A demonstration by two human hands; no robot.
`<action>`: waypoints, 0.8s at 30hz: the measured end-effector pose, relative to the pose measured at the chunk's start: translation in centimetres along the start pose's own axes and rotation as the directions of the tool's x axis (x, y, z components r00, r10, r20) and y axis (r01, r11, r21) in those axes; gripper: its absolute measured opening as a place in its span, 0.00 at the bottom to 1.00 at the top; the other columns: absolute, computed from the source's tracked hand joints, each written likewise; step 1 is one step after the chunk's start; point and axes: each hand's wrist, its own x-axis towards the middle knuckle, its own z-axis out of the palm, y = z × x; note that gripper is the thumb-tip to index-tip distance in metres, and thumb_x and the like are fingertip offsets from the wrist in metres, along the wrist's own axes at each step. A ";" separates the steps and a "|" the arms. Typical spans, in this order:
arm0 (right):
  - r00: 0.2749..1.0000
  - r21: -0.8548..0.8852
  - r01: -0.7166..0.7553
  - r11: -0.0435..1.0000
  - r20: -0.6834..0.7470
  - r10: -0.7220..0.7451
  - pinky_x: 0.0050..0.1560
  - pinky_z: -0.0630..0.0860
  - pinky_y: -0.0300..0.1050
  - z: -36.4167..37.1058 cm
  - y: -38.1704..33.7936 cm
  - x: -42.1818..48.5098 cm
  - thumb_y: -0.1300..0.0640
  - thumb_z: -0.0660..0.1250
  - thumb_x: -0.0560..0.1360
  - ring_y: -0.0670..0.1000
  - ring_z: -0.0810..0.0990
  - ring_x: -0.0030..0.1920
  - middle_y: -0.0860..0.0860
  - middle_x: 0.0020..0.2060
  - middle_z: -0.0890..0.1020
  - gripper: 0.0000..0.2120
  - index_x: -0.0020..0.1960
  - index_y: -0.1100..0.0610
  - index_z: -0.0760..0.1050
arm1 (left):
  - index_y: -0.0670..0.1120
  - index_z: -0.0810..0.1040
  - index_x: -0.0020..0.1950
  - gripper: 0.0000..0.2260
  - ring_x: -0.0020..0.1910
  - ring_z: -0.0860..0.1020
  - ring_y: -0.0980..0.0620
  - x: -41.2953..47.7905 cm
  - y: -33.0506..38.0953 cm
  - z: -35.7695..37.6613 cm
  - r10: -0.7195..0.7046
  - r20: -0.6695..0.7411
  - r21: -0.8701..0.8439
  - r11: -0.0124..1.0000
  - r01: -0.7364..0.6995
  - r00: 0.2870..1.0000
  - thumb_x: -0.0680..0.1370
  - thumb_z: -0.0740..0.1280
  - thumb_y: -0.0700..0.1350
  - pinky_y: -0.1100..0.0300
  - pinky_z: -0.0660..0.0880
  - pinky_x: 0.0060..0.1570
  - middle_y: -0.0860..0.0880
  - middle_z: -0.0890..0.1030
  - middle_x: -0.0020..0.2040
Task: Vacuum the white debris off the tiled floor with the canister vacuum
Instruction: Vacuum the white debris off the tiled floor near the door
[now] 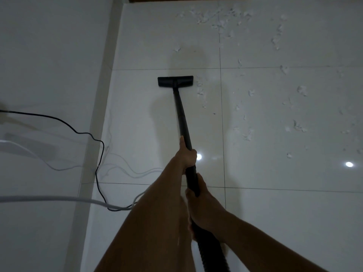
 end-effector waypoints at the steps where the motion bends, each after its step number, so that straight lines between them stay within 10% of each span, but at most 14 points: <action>1: 1.000 0.003 0.002 1.000 -0.003 -0.002 0.20 0.71 0.35 0.2 -0.5 0.3 0.48 0.54 0.87 0.42 0.74 0.17 0.58 0.43 0.79 0.29 0.82 0.38 0.44 | 0.60 0.34 0.79 0.36 0.61 0.73 0.40 0.3 0.3 -0.5 0.007 0.000 0.012 1.000 -0.007 1.000 0.84 0.57 0.42 0.45 0.75 0.61 0.41 0.62 0.76; 24: 0.998 0.046 -0.040 0.998 0.047 0.038 0.23 0.74 0.38 1.1 -10.2 3.7 0.48 0.54 0.87 0.49 0.76 0.24 0.60 0.43 0.79 0.29 0.81 0.33 0.43 | 0.58 0.34 0.79 0.37 0.63 0.73 0.38 3.8 6.3 -7.6 0.011 -0.014 0.077 0.997 -0.009 1.000 0.83 0.58 0.42 0.44 0.73 0.64 0.41 0.63 0.76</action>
